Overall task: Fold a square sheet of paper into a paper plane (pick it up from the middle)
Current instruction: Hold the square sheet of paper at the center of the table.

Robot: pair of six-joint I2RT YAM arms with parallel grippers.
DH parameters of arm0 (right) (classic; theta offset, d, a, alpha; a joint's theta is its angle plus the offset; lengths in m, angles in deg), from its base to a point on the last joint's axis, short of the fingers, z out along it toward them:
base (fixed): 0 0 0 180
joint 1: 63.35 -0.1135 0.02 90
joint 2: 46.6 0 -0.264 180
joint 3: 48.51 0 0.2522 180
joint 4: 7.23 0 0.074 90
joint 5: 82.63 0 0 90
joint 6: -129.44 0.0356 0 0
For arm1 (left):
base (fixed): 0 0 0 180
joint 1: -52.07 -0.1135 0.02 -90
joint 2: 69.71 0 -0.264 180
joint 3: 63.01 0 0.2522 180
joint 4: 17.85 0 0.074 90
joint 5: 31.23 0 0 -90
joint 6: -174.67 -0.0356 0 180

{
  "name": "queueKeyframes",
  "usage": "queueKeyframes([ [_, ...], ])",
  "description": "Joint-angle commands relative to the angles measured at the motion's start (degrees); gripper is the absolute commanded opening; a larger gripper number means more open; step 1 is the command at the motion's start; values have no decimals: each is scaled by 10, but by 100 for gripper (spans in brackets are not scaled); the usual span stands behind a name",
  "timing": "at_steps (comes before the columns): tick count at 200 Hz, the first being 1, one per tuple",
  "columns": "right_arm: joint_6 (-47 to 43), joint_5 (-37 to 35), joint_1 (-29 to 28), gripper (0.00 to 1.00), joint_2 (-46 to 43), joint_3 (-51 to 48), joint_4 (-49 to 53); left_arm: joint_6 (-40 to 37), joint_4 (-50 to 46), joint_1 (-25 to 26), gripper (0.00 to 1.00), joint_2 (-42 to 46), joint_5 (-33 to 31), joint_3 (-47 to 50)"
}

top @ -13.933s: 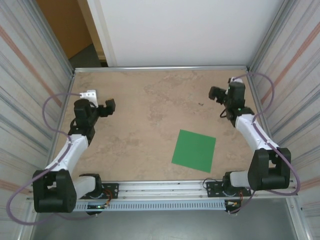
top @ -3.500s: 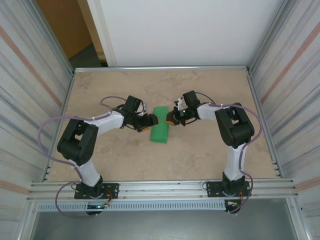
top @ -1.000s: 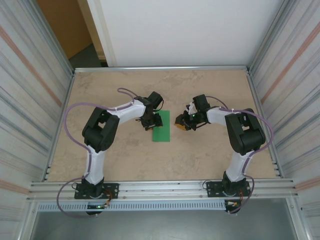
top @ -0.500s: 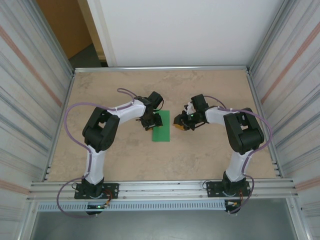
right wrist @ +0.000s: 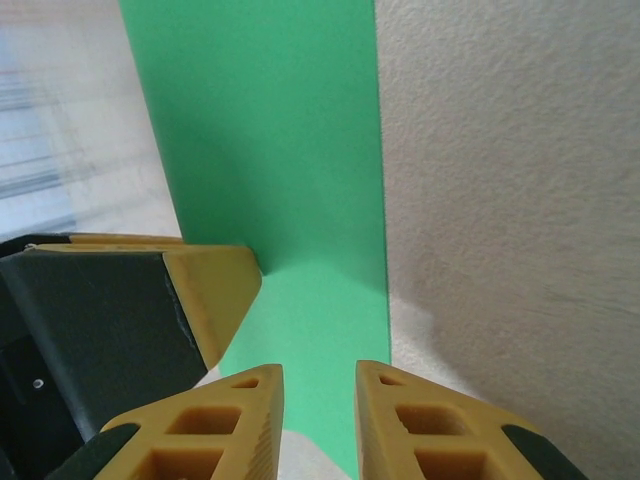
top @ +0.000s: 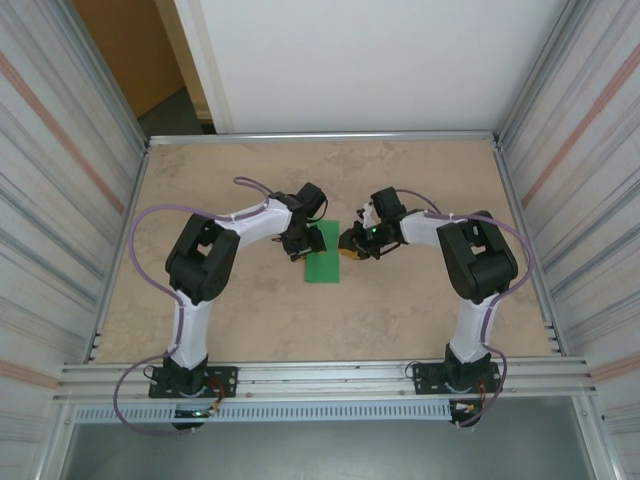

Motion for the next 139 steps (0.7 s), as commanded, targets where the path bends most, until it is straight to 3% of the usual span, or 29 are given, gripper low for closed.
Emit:
queueKeyframes([
  [1,-11,12,-8,22,15,21,1,15,-8,11,48,-108,6,61],
  [95,-25,-2,-16,12,69,49,29,14,1,11,47,-103,13,65],
  [139,-44,-53,-15,11,91,49,88,7,8,11,47,-79,15,69],
])
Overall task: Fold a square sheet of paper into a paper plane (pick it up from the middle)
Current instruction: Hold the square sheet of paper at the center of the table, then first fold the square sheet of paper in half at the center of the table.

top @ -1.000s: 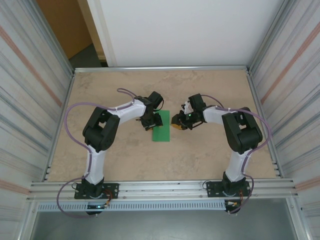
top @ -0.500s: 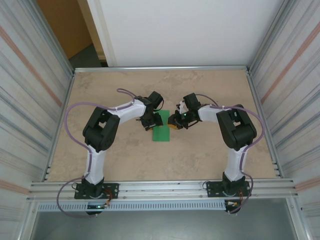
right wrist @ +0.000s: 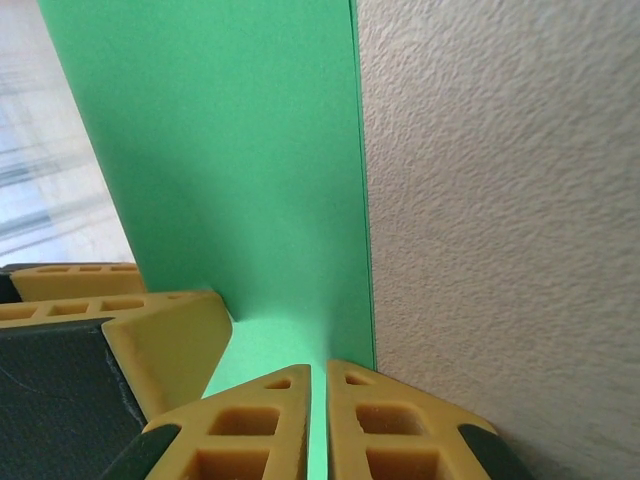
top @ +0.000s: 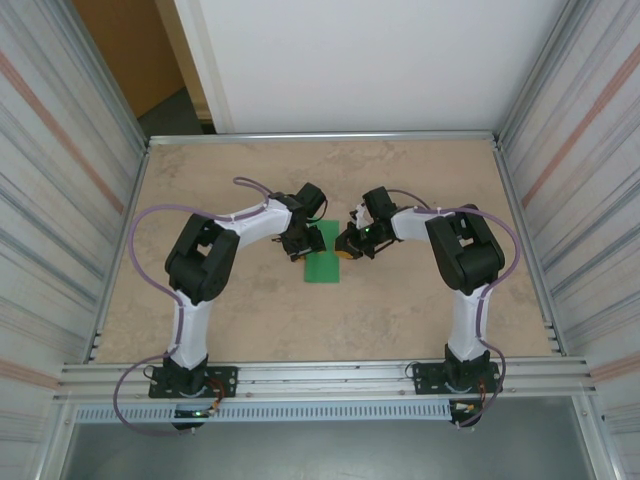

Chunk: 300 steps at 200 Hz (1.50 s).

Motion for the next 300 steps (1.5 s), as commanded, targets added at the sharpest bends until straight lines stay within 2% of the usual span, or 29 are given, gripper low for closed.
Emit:
queueKeyframes([
  [1,-28,-50,-4,11,35,2,65,5,4,11,47,-80,14,63],
  [39,-45,-98,-7,10,62,3,118,-30,8,4,48,-10,11,38],
  [56,-50,-114,-12,10,74,8,135,-41,12,-5,49,49,5,27],
  [97,-57,-131,-18,9,86,23,157,-61,49,-38,55,163,-17,60],
  [109,-62,-141,-19,9,88,29,167,-69,75,-48,55,186,2,83],
  [130,-66,-157,-23,9,92,36,182,-85,139,-54,46,208,77,114],
  [156,-66,-162,-26,8,97,39,183,-86,204,-49,34,186,169,127],
  [182,-64,-167,-28,7,103,40,183,-100,210,-34,23,140,215,104],
  [240,-61,-171,-28,5,106,37,184,-129,168,-25,6,76,206,71],
  [300,-59,-176,-29,5,106,35,188,-142,168,-33,1,41,222,59],
])
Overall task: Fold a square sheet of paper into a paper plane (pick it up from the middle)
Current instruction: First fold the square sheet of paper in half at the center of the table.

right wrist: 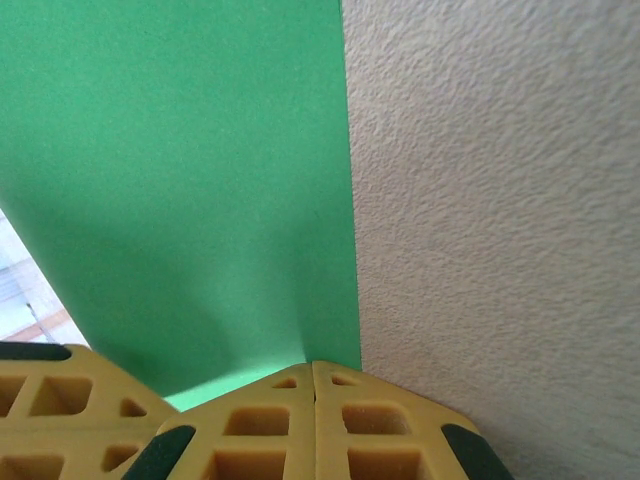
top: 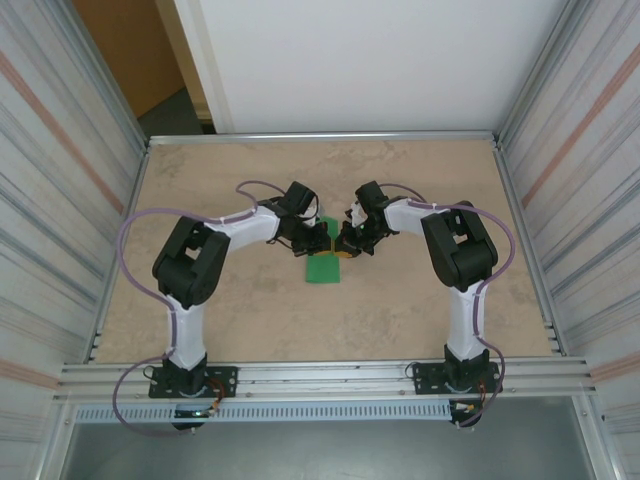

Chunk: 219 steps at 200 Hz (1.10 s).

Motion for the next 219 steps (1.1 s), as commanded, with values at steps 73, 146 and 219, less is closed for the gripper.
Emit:
queueKeyframes([
  [73,7,-156,-14,4,90,-37,96,-63,-27,-30,0,-25,26,-3],
  [146,5,-178,-18,2,99,-60,93,-131,-17,-84,0,3,9,72],
  [219,5,-184,-18,1,98,-63,94,-125,-1,-138,0,98,38,113],
])
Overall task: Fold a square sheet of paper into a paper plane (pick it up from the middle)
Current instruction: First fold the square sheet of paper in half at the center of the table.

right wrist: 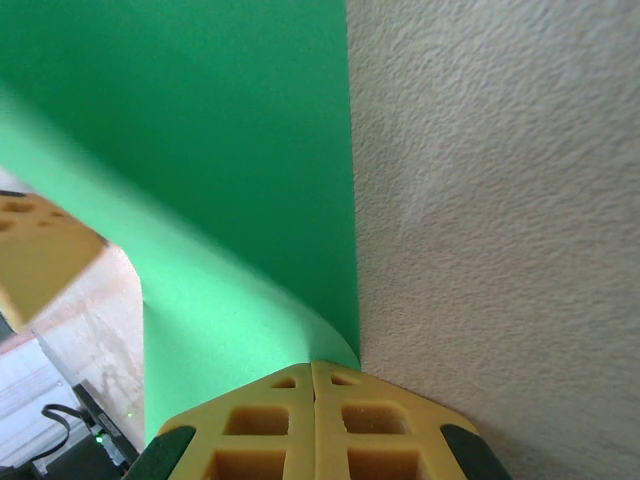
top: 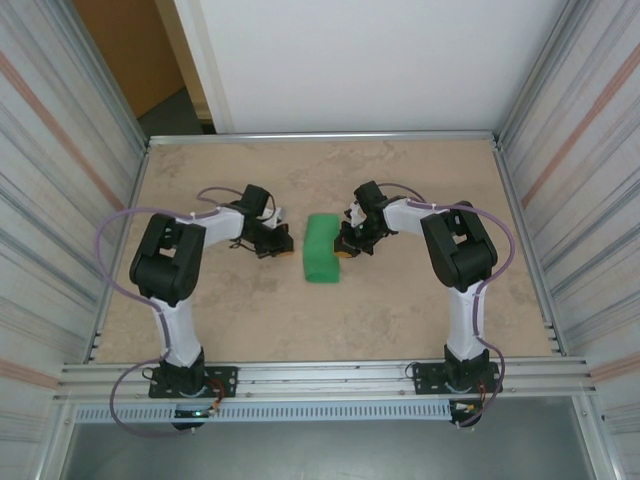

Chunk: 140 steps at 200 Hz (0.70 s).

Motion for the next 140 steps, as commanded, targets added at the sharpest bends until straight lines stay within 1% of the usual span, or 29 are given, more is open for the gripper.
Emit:
queueKeyframes([
  [1,4,-173,-14,1,92,-63,89,-3,1,5,0,52,15,5],
  [19,3,-173,-14,1,91,-62,90,22,48,25,0,58,46,7],
  [32,3,-174,-14,1,93,-62,90,40,81,45,0,47,59,1],
  [54,3,-173,-15,1,94,-63,91,64,112,72,0,1,67,-22],
  [75,2,-174,-14,1,94,-62,92,71,121,81,0,-39,74,-45],
  [102,1,-177,-14,1,95,-63,93,69,123,70,0,-71,77,-52],
  [140,0,-183,-14,1,98,-66,93,55,100,15,0,-70,48,-27],
])
